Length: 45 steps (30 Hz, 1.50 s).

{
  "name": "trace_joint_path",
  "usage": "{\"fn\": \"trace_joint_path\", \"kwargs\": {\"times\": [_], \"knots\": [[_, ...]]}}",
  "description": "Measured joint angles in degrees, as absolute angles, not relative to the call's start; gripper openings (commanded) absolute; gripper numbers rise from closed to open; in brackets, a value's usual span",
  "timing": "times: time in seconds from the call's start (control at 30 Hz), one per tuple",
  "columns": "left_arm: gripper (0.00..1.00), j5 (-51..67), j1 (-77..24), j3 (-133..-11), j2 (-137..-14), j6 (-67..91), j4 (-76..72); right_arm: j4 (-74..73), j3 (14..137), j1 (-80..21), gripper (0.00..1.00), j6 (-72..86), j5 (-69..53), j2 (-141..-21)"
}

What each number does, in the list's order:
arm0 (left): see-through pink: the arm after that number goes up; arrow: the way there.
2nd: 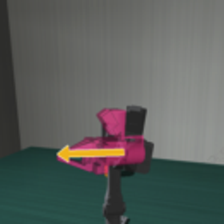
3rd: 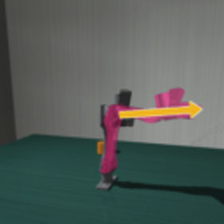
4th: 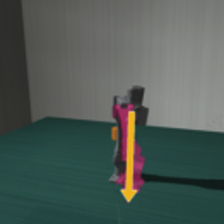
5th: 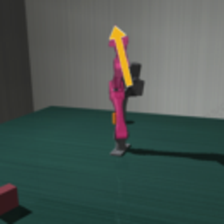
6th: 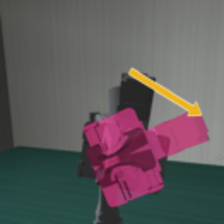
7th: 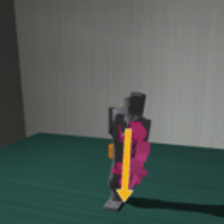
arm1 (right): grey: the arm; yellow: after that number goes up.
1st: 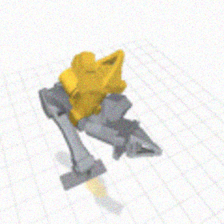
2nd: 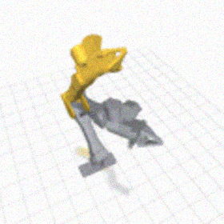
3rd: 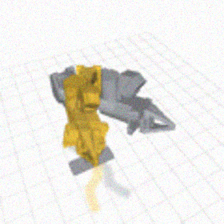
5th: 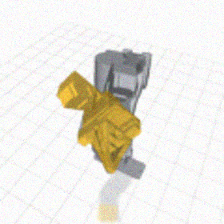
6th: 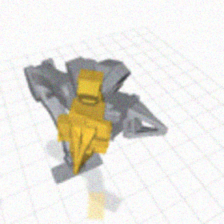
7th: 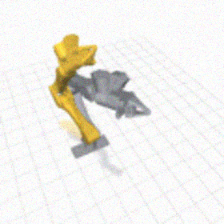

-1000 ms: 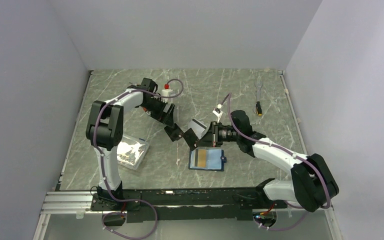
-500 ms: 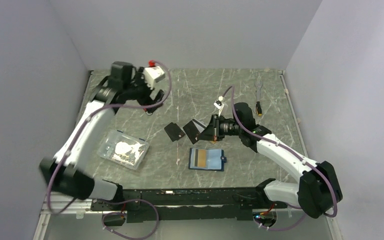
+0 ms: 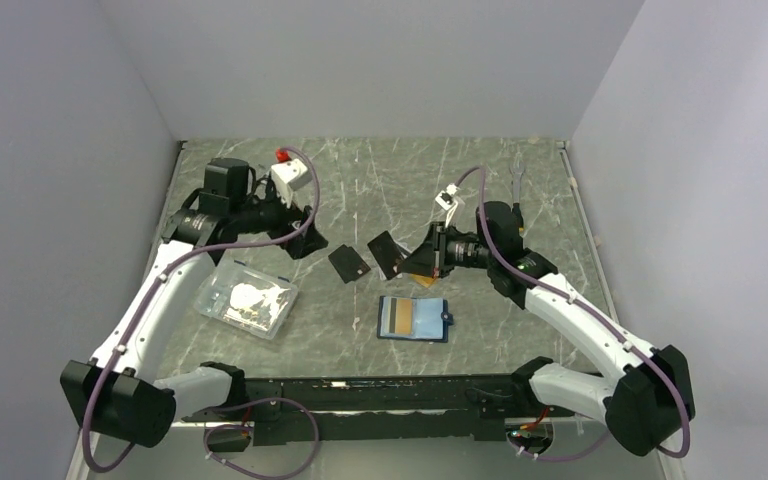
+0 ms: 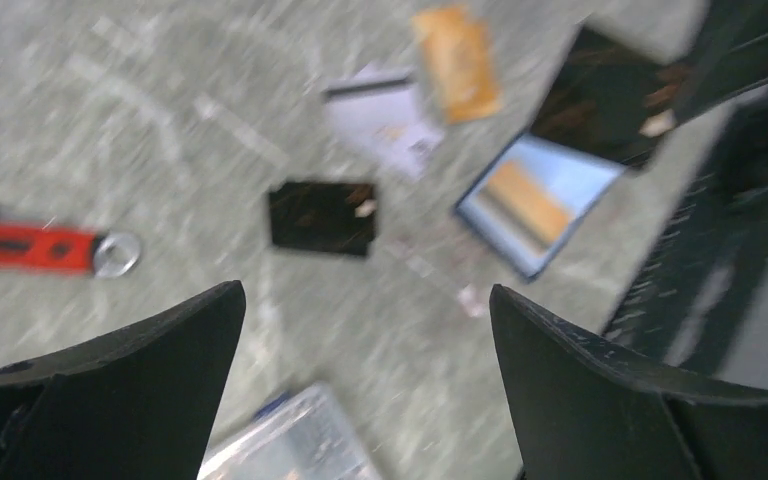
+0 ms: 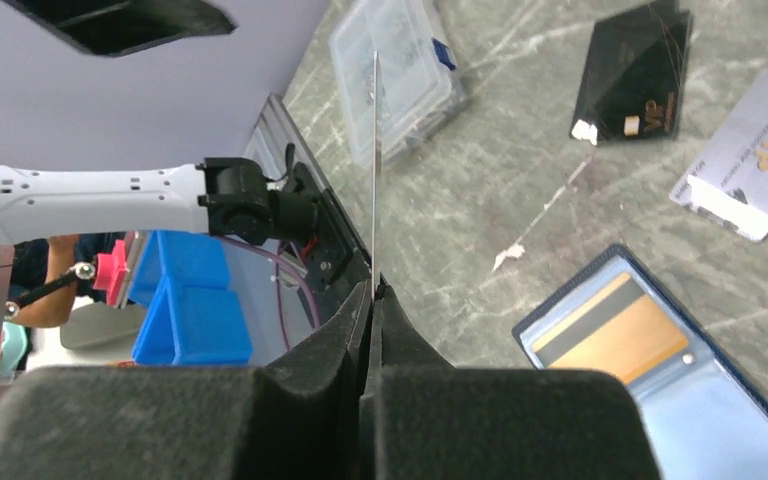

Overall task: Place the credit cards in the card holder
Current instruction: Place the credit card in the storage box, then insert the credit card into the card holder.

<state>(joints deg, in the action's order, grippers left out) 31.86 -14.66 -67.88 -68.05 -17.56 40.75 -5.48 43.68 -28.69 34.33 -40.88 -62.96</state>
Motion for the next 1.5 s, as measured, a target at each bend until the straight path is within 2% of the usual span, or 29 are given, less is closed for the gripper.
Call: {"fn": "trace_joint_path", "kwargs": {"times": [0.2, 0.3, 0.37, 0.53, 0.7, 0.77, 0.83, 1.1, 1.17, 1.23, 1.33, 1.5], "knots": [[0.99, 52.03, -14.70, -65.32, -68.20, 1.48, 26.39, -0.34, 44.12, -28.86, 0.00, 36.80, -41.54, -61.89], [0.99, 56.95, -14.70, -62.24, -69.89, 8.58, 20.43, 3.53, 44.10, -28.97, 0.00, 39.38, -42.68, -61.89], [0.94, 59.37, -14.70, -59.79, -70.89, 12.97, 16.75, 6.81, 44.12, -29.21, 0.00, 41.45, -43.33, -61.98], [0.89, 62.06, -14.70, -56.18, -72.03, 23.05, 7.84, 13.89, 44.12, -30.92, 0.00, 45.36, -43.79, -63.79], [0.70, 65.04, -14.70, -55.13, -73.41, 34.74, -4.64, 17.91, 45.15, -33.74, 0.00, 47.29, -42.65, -67.35], [0.54, 65.95, -14.68, -55.05, -73.69, 37.69, -8.10, 19.99, 45.17, -34.85, 0.00, 48.27, -41.82, -68.53], [0.44, 66.74, -14.70, -54.57, -73.76, 40.53, -11.29, 21.87, 45.17, -35.55, 0.00, 49.08, -40.84, -69.41], [0.36, 69.12, -14.33, -52.84, -73.76, 46.74, -18.44, 28.49, 45.15, -36.21, 0.00, 51.35, -37.30, -71.18], [0.23, 69.45, -14.11, -52.71, -73.76, 47.88, -19.79, 29.95, 45.15, -36.42, 0.00, 51.68, -36.62, -71.53], [0.03, 69.63, -14.04, -52.71, -73.76, 48.88, -20.58, 30.89, 45.15, -36.86, 0.00, 51.70, -36.14, -71.99], [0.00, 70.28, -13.76, -52.75, -73.76, 48.75, -20.21, 31.33, 45.15, -37.56, 0.01, 51.59, -35.57, -72.60], [0.00, 70.78, -13.63, -53.39, -73.76, 46.02, -16.05, 29.52, 45.39, -37.63, 0.13, 49.41, -36.34, -72.99]]}}
